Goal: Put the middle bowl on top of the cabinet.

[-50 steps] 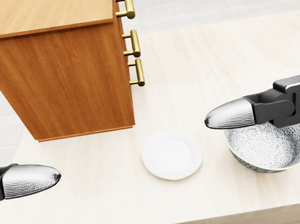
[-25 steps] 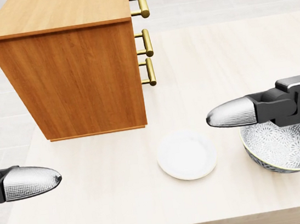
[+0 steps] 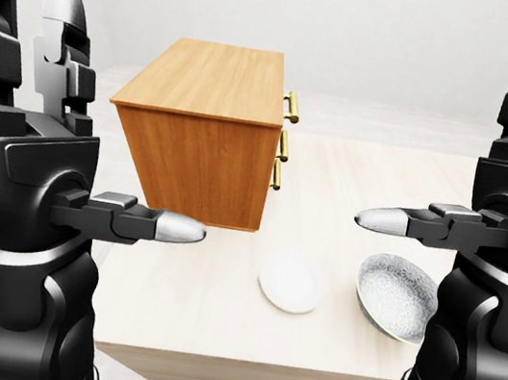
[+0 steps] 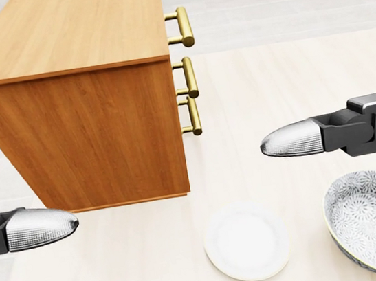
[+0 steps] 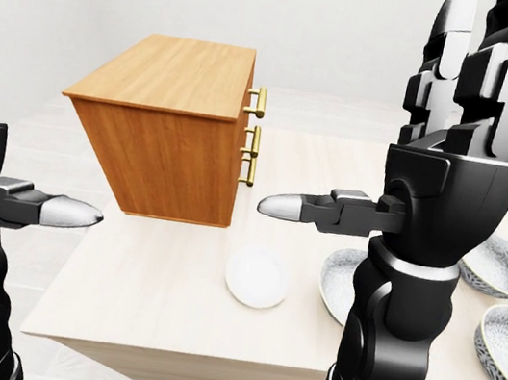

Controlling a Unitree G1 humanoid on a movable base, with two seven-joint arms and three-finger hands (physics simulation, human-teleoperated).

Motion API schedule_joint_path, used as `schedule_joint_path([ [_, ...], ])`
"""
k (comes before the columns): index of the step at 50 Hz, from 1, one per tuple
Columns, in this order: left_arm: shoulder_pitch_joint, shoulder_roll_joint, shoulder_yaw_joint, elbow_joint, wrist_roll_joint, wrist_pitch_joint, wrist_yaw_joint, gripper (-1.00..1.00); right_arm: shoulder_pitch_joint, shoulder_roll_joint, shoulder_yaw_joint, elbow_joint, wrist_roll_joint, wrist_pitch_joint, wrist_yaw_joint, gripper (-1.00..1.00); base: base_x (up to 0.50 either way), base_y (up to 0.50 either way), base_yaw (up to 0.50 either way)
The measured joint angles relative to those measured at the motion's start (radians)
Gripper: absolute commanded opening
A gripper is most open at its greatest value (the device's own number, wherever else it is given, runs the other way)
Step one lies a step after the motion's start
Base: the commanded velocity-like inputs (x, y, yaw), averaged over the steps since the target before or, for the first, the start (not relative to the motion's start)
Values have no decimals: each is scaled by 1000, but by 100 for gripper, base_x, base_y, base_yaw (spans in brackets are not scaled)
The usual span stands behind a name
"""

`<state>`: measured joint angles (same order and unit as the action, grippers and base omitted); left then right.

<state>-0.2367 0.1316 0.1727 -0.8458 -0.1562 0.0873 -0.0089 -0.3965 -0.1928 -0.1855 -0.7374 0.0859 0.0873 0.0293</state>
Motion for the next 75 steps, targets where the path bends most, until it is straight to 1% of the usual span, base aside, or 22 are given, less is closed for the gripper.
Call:
schedule_joint_path([
  [22, -4, 1, -1, 0, 8, 0, 4, 100, -1, -1, 1, -2, 5, 0, 0, 100, 29, 0, 0],
  [45, -1, 2, -10, 6, 33, 0, -1, 100, 1, -2, 0, -1, -15, 0, -18, 100, 0, 0, 0],
  [75, -7, -3, -10, 20, 49, 0, -10, 100, -18, -19, 50, 47, -113, 0, 42, 100, 0, 0, 0],
])
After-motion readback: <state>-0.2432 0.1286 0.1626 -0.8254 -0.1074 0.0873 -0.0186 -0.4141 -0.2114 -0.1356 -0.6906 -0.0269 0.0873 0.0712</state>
